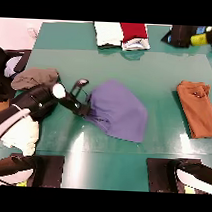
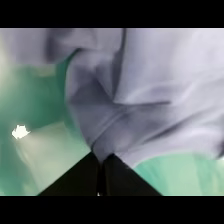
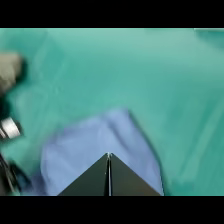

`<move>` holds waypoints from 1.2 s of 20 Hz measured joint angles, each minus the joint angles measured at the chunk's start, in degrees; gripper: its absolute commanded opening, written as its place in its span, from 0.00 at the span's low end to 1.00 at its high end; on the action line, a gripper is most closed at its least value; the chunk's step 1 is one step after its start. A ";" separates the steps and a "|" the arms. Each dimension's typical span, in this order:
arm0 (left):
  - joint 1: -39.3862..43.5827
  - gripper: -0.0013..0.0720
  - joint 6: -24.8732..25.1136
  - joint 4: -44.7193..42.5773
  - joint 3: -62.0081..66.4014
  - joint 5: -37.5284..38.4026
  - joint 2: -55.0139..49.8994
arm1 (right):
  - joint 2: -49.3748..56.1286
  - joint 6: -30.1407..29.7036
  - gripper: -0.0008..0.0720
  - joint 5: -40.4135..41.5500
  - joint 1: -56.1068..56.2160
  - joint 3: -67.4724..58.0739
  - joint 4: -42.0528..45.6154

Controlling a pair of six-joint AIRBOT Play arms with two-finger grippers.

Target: Fold the shirts.

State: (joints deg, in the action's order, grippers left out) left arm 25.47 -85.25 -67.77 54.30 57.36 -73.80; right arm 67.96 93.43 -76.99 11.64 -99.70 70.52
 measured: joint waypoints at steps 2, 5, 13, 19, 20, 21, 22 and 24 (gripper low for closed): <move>-4.92 0.05 -0.15 -3.48 3.89 1.44 1.55 | -0.68 0.00 0.04 0.04 0.00 5.86 0.09; -10.93 0.05 -0.13 -6.56 8.85 3.52 3.17 | -0.94 0.00 0.18 2.62 0.00 15.34 0.11; -15.58 0.05 0.20 -9.16 12.74 6.29 4.13 | 12.35 -0.04 0.63 11.47 1.68 23.39 -0.37; -15.93 0.05 0.22 -9.35 13.00 6.73 4.15 | 29.18 -0.04 0.63 14.40 5.35 11.45 -0.81; -15.93 0.05 0.22 -9.35 13.05 6.75 4.17 | 31.69 -0.04 0.63 14.43 5.84 9.18 -1.46; -15.93 0.05 0.22 -9.35 13.05 6.82 4.17 | 34.10 -0.04 0.63 14.38 6.25 6.88 -2.34; -15.96 0.05 0.22 -9.35 13.05 6.84 4.17 | 36.59 -0.04 0.63 14.34 6.69 4.39 -3.37; -15.96 0.05 0.20 -9.35 13.05 6.91 4.17 | 41.13 -0.07 0.62 13.51 7.61 -0.22 -4.48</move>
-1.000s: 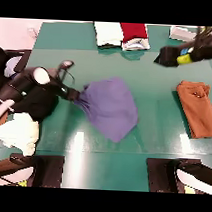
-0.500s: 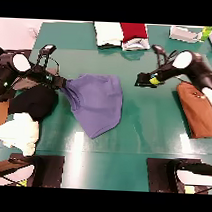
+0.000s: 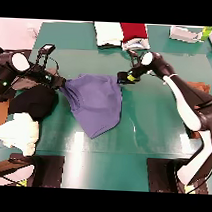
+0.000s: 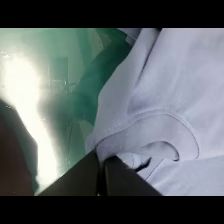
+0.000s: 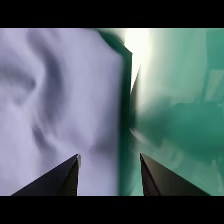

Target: Fold the shirts.

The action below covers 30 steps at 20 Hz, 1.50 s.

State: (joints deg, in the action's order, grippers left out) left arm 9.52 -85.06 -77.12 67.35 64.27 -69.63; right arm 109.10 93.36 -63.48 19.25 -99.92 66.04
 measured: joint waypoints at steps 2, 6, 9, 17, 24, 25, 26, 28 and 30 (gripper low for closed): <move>0.00 0.05 0.00 0.00 0.00 0.07 0.00 | 3.89 -0.02 0.30 -1.31 0.74 -4.31 -0.57; 0.00 0.05 0.00 -0.04 0.17 0.31 0.04 | 7.85 -0.81 0.04 -3.41 1.44 -10.54 -1.03; 0.00 0.05 0.00 -0.42 3.04 0.52 0.79 | 5.73 -1.42 0.04 -5.46 1.57 -14.58 1.25; 0.00 0.05 0.00 1.22 26.38 1.01 12.70 | -25.86 -2.45 0.04 -8.04 1.46 -13.92 13.77; 0.02 0.05 0.02 5.57 42.40 1.97 19.50 | -47.10 -2.19 0.04 -9.16 1.49 -12.81 15.78; 0.02 0.05 0.02 5.57 43.50 2.08 19.63 | -48.57 -1.95 0.04 -9.20 1.49 -12.79 15.96; 0.02 0.05 0.04 5.62 44.19 2.29 19.56 | -49.48 -1.49 0.04 -9.53 1.49 -12.72 16.06; 0.02 0.05 0.04 5.62 44.48 2.78 18.75 | -49.90 -0.63 0.04 -11.45 1.49 -12.63 16.31; 0.00 0.05 0.04 5.51 43.36 4.09 16.28 | -48.15 0.57 0.04 -15.58 1.73 -12.48 16.83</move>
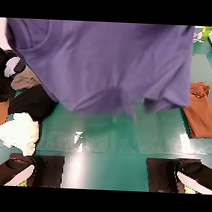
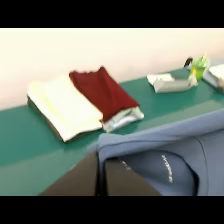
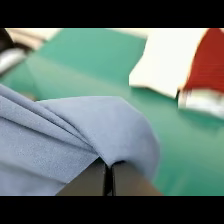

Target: Fold the shirts.

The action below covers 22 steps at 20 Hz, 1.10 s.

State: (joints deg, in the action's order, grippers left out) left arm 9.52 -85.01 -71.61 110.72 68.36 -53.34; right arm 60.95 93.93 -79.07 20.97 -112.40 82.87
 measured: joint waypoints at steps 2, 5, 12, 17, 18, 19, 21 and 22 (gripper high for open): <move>-0.02 0.05 0.00 -0.37 -2.51 2.56 -3.61 | 3.06 0.68 0.04 -4.59 0.94 1.68 0.28; -0.07 0.05 0.04 -0.61 -8.76 6.08 -10.54 | 7.96 1.27 0.04 -7.50 3.21 8.59 0.33; -0.09 0.05 2.67 -2.60 -20.28 2.27 -29.53 | 20.70 2.27 0.04 3.74 7.21 24.20 -0.55; -0.07 0.46 3.39 -3.17 -21.46 -3.32 -34.27 | 25.33 2.95 0.32 10.08 6.34 26.18 -2.45; -0.09 0.64 3.43 -3.34 -21.55 -3.63 -34.53 | 25.59 2.95 0.39 11.13 5.62 26.34 -3.65; -0.09 0.64 3.26 -3.52 -21.51 -3.67 -34.64 | 25.68 2.95 0.46 11.85 4.87 26.40 -4.74; -0.07 0.64 2.08 -4.85 -20.74 -1.97 -34.73 | 25.14 2.86 0.58 13.11 2.89 26.51 -6.38; -0.09 0.64 1.16 -5.77 -20.39 -0.59 -34.45 | 24.35 2.80 0.58 13.33 1.64 26.53 -6.95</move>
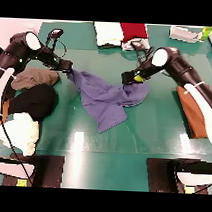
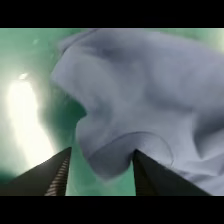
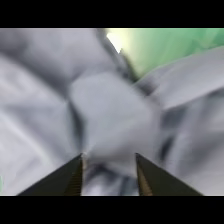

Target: Fold the shirts.

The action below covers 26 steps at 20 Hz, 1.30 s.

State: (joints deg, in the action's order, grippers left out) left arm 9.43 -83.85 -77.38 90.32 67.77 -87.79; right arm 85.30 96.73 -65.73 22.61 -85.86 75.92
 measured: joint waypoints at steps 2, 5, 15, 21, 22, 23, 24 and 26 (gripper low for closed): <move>0.02 0.64 -1.86 -1.29 -0.31 3.43 1.33 | -2.19 -0.17 0.72 -0.11 -2.69 0.04 -0.83; 0.68 0.64 -4.48 -1.60 -6.14 6.32 4.98 | -6.58 -0.44 0.72 -1.18 -6.97 0.31 -1.31; 11.93 0.64 -12.92 5.14 -30.93 -9.18 7.54 | -14.45 -0.83 0.72 -2.14 -11.43 7.34 -1.81; 13.46 0.28 -14.14 10.73 -32.63 -16.22 5.57 | -14.86 -0.83 0.72 -0.79 -9.31 9.33 -1.88; 13.53 0.07 -14.05 10.84 -32.74 -16.61 5.44 | -14.86 -0.83 0.72 -0.52 -9.20 9.44 -1.86; 13.68 0.05 -13.90 10.97 -32.83 -16.81 5.31 | -14.86 -0.83 0.72 -0.42 -9.18 9.49 -1.90; 13.70 0.05 -13.60 11.06 -32.81 -17.05 5.31 | -14.88 -0.81 0.72 -0.39 -9.31 9.55 -1.88; 13.18 0.05 -12.87 10.38 -32.04 -16.59 5.88 | -14.88 -0.81 0.72 -1.09 -10.73 9.57 -1.86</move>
State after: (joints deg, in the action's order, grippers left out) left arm 22.61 -96.73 -67.00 58.28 51.18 -81.91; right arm 70.41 95.92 -66.83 11.88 -76.29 74.06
